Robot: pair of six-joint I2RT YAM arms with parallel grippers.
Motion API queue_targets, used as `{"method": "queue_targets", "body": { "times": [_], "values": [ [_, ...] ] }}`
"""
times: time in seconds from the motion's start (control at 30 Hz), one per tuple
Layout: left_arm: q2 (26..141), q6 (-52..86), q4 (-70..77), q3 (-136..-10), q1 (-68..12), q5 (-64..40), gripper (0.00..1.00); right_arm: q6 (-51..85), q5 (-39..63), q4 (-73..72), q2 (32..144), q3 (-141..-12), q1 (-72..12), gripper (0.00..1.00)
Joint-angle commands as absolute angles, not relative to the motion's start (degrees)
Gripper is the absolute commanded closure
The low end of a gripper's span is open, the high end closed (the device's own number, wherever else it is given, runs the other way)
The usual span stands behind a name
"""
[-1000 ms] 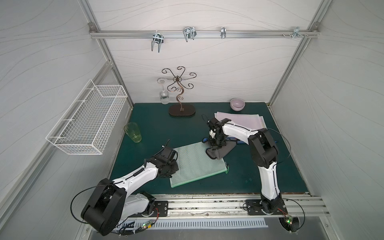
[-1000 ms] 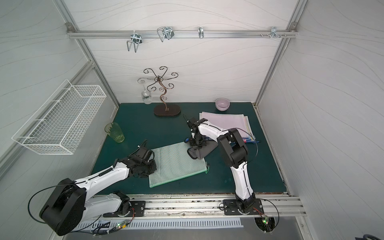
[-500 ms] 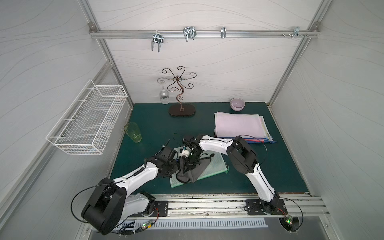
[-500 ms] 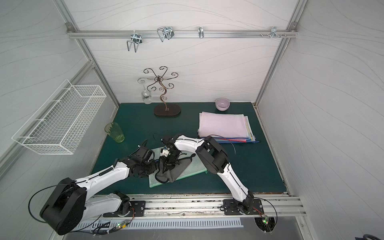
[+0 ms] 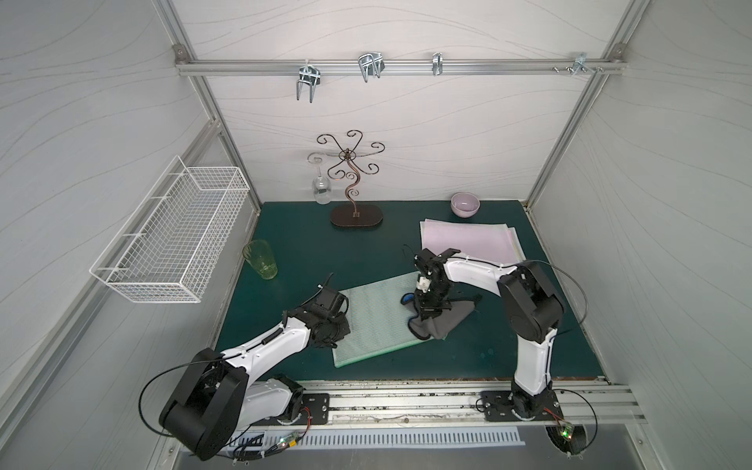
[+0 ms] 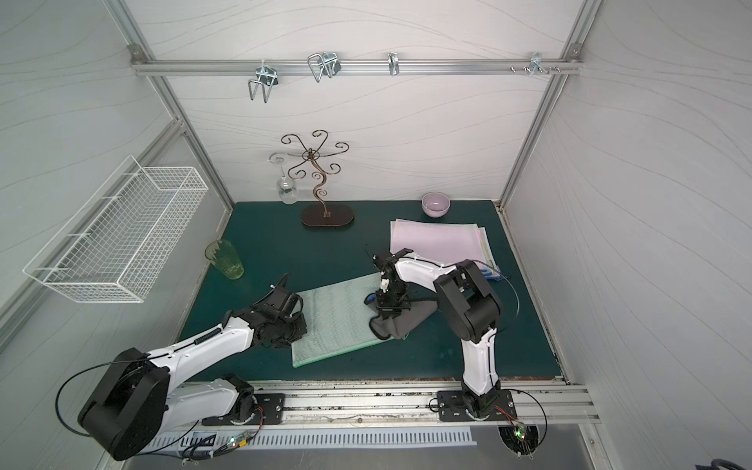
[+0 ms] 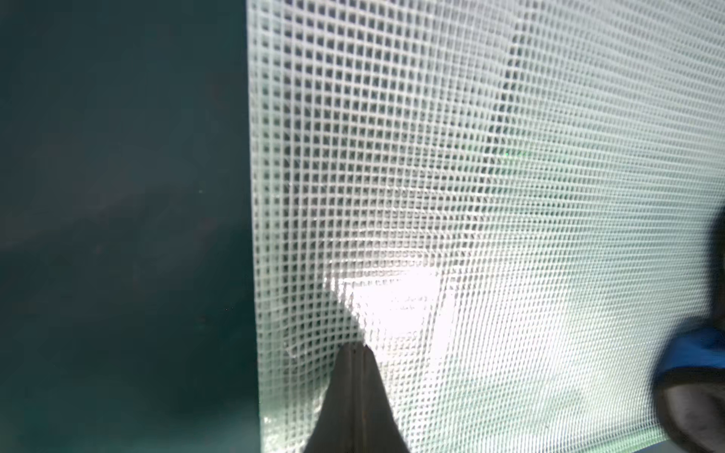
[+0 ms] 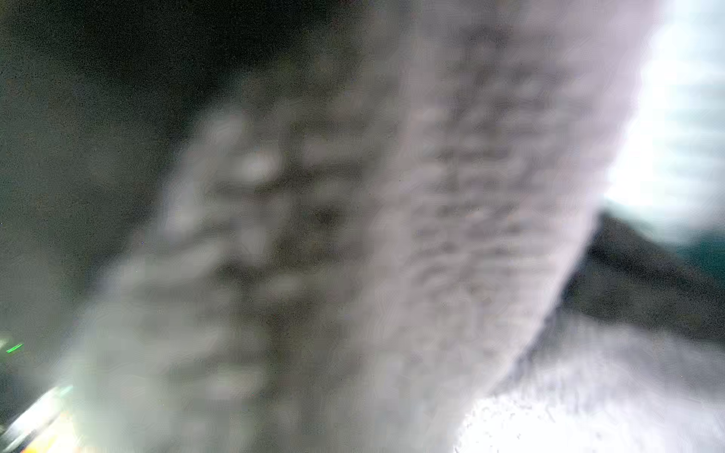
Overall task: Wipe the document bag
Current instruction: Wipe the dirt from the document bag, then adjust the document bag at the center of the board.
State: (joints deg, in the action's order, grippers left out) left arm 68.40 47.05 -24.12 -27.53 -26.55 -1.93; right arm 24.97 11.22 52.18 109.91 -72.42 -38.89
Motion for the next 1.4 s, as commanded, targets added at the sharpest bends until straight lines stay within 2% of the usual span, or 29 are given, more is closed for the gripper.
{"method": "queue_targets", "body": {
  "times": [0.0, 0.2, 0.3, 0.33, 0.6, 0.77, 1.0, 1.23, 1.3, 1.37],
  "values": [
    [69.46, 45.97, -27.35, -28.35, -25.95, -0.42, 1.00, 22.77, -0.01, 56.32, 108.37, -68.46, -40.29, 1.00],
    [69.21, 45.87, -27.63, -29.88, -25.66, -2.83, 0.98, 23.24, 4.53, 53.10, 116.11, -70.22, -40.44, 1.00],
    [65.28, 47.03, -29.42, -30.27, -25.58, -3.52, 0.74, 23.07, 4.89, 51.62, 117.15, -68.55, -39.96, 1.00],
    [63.92, 47.58, -30.50, -30.24, -25.45, -3.52, 0.69, 22.90, 5.61, 51.13, 117.24, -67.79, -39.58, 1.00],
    [54.50, 52.03, -32.28, -24.15, -18.81, -8.26, 0.51, 20.35, 10.45, 49.23, 116.98, -66.07, -35.99, 1.00],
    [56.26, 52.16, -30.49, -21.88, -17.16, -10.65, 0.50, 18.88, 13.80, 49.03, 117.25, -66.45, -34.55, 1.00],
    [62.61, 55.41, -17.29, -16.55, -16.96, -14.96, 0.50, 18.26, 21.43, 46.97, 118.56, -65.66, -32.28, 1.00],
    [69.60, 58.18, -5.64, -11.30, -16.96, -18.23, 0.53, 18.48, 23.55, 46.89, 119.33, -67.51, -31.54, 1.00],
    [69.92, 57.54, -5.87, -11.74, -16.96, -18.04, 0.56, 18.64, 23.82, 46.76, 119.60, -67.76, -31.55, 1.00],
    [68.94, 57.01, -6.86, -12.21, -17.01, -17.68, 0.65, 18.63, 24.07, 46.68, 119.73, -67.85, -31.59, 1.00]
  ]
}}
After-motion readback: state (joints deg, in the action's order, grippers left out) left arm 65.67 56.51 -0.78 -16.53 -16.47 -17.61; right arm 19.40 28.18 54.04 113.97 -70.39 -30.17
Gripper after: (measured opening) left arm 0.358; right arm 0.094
